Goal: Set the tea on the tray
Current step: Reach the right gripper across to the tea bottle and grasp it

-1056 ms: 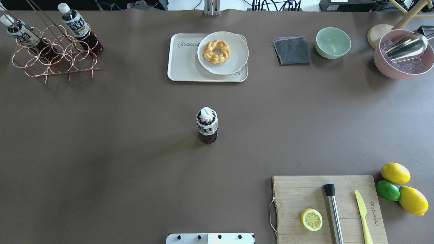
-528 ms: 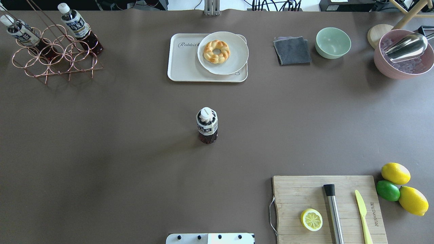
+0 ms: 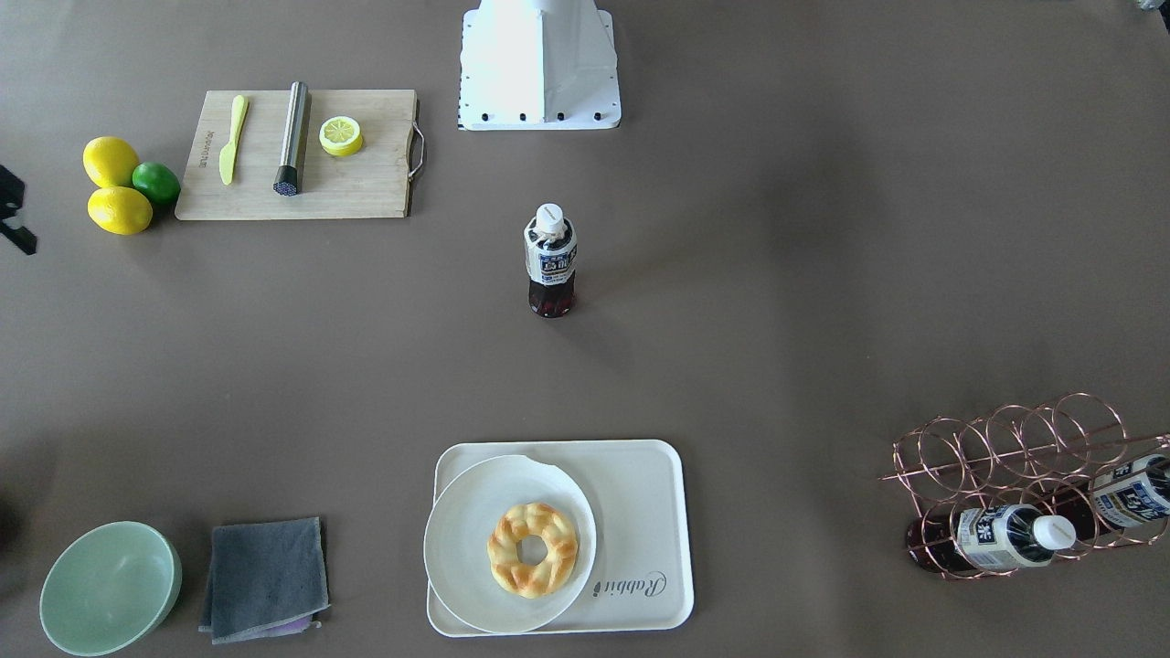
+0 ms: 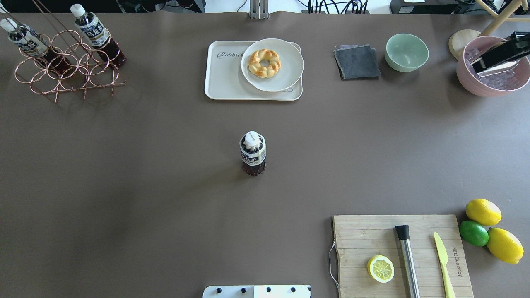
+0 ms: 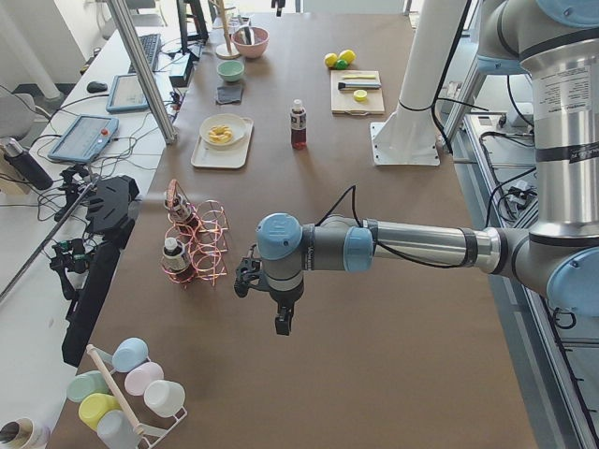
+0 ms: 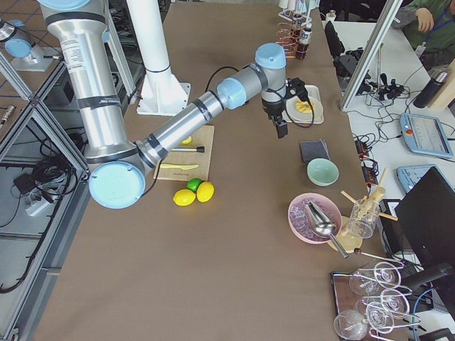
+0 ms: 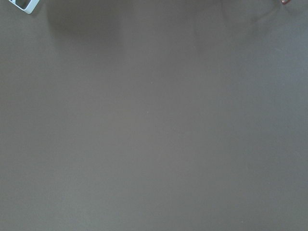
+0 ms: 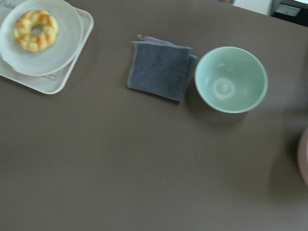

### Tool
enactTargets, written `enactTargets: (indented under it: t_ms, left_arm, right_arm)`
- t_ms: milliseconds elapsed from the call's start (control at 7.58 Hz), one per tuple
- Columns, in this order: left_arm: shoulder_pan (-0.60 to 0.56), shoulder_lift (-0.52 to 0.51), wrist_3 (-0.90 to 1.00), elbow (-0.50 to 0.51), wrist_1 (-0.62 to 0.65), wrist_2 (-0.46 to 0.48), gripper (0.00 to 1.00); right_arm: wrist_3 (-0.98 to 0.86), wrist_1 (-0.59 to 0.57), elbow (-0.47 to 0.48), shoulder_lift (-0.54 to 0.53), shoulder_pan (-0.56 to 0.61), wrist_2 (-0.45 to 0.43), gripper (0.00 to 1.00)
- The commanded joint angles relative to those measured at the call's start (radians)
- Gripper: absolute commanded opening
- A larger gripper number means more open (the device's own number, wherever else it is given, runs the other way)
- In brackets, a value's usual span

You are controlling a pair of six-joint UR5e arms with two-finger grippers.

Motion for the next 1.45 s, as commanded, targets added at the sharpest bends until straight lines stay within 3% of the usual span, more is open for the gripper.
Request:
enactTargets:
  t_ms: [0,264,528,924,1320]
  left_arm:
    - [0.001,-0.003,-0.004,0.002,-0.001,-0.003,0.97]
    - [0.003,-0.003,-0.004,0.002,-0.001,-0.006,0.97]
    - [0.003,-0.003,-0.004,0.003,0.0,-0.006,0.97]
    - [0.012,-0.001,-0.004,0.013,0.0,-0.008,0.97]
    - [0.014,-0.001,-0.004,0.014,0.002,-0.006,0.97]
  right_arm:
    - [0.324,0.001,-0.024,0.362,-0.298,-0.106,1.0]
    - [0.404,0.001,-0.019,0.487,-0.563,-0.464,1.0]
    - [0.492,0.001,-0.039,0.52,-0.756,-0.738,1.0]
    - [0.597,0.074,-0.073,0.529,-0.828,-0.76,1.0]
    - [0.663,0.157,-0.178,0.523,-0.834,-0.838,0.99]
